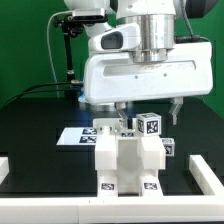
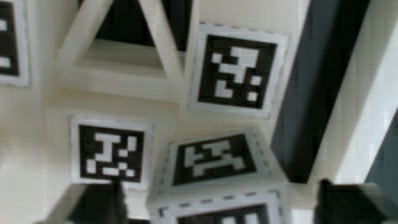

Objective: Assemble chair

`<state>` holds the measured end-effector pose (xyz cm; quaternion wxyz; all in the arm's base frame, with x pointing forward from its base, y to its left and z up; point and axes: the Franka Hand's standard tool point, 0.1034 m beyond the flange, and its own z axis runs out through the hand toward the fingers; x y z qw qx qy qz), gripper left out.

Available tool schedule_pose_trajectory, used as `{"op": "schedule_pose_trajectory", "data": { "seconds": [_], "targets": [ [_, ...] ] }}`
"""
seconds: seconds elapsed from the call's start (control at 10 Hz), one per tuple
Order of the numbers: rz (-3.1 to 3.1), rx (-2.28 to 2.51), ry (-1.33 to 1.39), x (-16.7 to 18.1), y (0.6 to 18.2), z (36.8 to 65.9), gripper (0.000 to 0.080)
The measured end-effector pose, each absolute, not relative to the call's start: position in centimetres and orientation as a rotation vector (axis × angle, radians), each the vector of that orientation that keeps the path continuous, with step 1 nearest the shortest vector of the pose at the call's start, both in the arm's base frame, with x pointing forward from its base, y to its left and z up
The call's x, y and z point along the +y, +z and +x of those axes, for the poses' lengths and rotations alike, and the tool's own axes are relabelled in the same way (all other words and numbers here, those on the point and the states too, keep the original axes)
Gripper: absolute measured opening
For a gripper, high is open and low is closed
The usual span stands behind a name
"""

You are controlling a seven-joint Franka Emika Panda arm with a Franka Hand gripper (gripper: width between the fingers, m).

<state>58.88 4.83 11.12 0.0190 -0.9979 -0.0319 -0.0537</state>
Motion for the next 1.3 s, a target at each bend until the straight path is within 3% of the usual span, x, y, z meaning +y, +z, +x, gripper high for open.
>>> {"op": "schedule_pose_trajectory", "data": {
  "seconds": [0.1,0.2,1.3],
  "targets": [
    [-3.096,-0.003,-0.164,4.84,11.08,58.87,0.0352],
    [-3.090,0.109,-0.160,4.86,11.06,58.86,0.0281],
    [-2.569,1.600,-0.087,4.69,10.98,58.95,0.0281]
  ]
}}
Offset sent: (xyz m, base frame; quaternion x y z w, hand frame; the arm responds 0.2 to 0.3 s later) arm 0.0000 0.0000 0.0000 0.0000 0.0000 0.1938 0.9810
